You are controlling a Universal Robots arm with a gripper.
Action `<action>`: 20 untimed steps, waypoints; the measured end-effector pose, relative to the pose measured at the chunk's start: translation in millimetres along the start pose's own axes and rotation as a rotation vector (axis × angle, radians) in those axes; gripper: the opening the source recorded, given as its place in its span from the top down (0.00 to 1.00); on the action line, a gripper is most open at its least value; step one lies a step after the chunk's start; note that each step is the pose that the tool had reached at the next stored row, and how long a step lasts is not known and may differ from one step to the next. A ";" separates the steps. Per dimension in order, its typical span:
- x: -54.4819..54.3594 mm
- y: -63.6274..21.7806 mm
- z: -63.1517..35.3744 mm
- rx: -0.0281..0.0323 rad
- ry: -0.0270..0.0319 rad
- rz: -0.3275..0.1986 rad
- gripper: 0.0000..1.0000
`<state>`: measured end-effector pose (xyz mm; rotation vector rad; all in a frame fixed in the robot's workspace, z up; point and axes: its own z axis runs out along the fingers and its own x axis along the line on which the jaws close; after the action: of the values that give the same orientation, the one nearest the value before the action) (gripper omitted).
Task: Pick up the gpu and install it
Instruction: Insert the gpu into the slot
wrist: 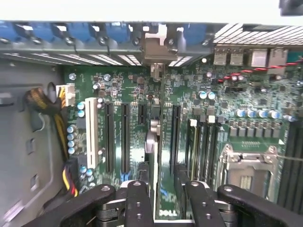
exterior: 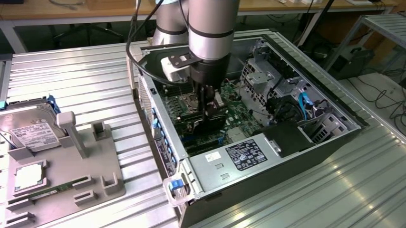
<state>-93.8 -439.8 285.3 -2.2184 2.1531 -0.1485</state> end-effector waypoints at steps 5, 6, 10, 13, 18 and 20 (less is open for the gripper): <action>0.2 -0.4 -5.8 0.0070 0.0002 0.000 0.65; 0.1 -0.3 -5.8 0.0070 0.0001 0.000 0.67; 0.2 -0.3 -5.9 0.0069 0.0003 0.000 0.80; 0.2 -0.3 -5.9 0.0069 0.0003 0.000 0.89; 0.2 -0.3 -5.9 0.0069 0.0003 0.000 0.89; 0.2 -0.3 -5.9 0.0069 0.0003 0.000 0.89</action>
<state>-94.1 -439.7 291.3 -2.2146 2.1497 -0.1559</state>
